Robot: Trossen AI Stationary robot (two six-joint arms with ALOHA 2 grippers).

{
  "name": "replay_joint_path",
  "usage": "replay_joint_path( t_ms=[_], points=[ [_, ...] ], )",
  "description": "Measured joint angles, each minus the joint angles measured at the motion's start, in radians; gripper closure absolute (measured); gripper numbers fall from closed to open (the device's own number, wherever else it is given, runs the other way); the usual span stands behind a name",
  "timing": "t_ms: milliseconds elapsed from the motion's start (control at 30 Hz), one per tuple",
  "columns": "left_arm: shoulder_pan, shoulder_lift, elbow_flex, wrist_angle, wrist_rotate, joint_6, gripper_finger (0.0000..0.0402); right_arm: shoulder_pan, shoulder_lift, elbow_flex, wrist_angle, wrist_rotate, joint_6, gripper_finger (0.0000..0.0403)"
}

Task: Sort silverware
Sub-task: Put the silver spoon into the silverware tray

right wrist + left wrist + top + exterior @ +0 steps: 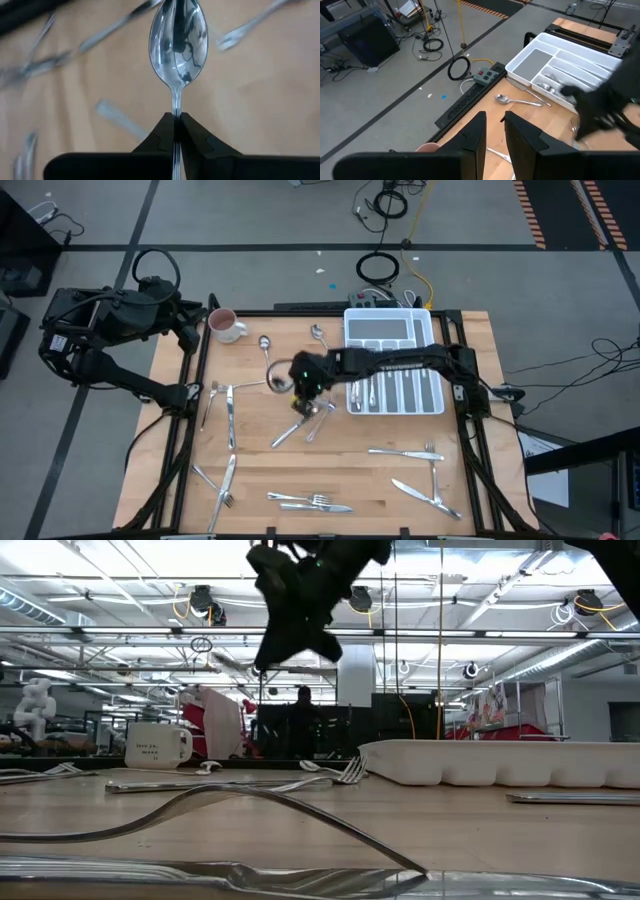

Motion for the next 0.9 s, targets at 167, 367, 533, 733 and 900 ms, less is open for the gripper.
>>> replay_joint_path(
  t_ms=[167,367,533,733,900],
  points=[
    [0.0,-0.005,0.0,0.0,0.0,0.0,0.0324,-0.098,-0.006,0.108,-0.169,0.12,0.063,0.0403],
    [0.0,-0.013,0.0,0.0,0.02,-0.001,0.0324,-0.178,-0.117,0.041,-0.317,0.212,0.147,0.0403],
    [0.0,-0.018,0.0,0.0,0.02,-0.001,0.0324,-0.182,-0.299,-0.181,-0.251,0.29,0.315,0.0403],
    [0.0,-0.019,0.0,0.0,0.019,0.0,0.0324,-0.15,-0.511,-0.58,-0.016,0.303,0.581,0.0403],
    [0.0,-0.016,0.0,0.0,0.001,0.016,0.0324,-0.134,-0.561,-0.754,0.166,0.307,0.711,0.0403]
  ],
)
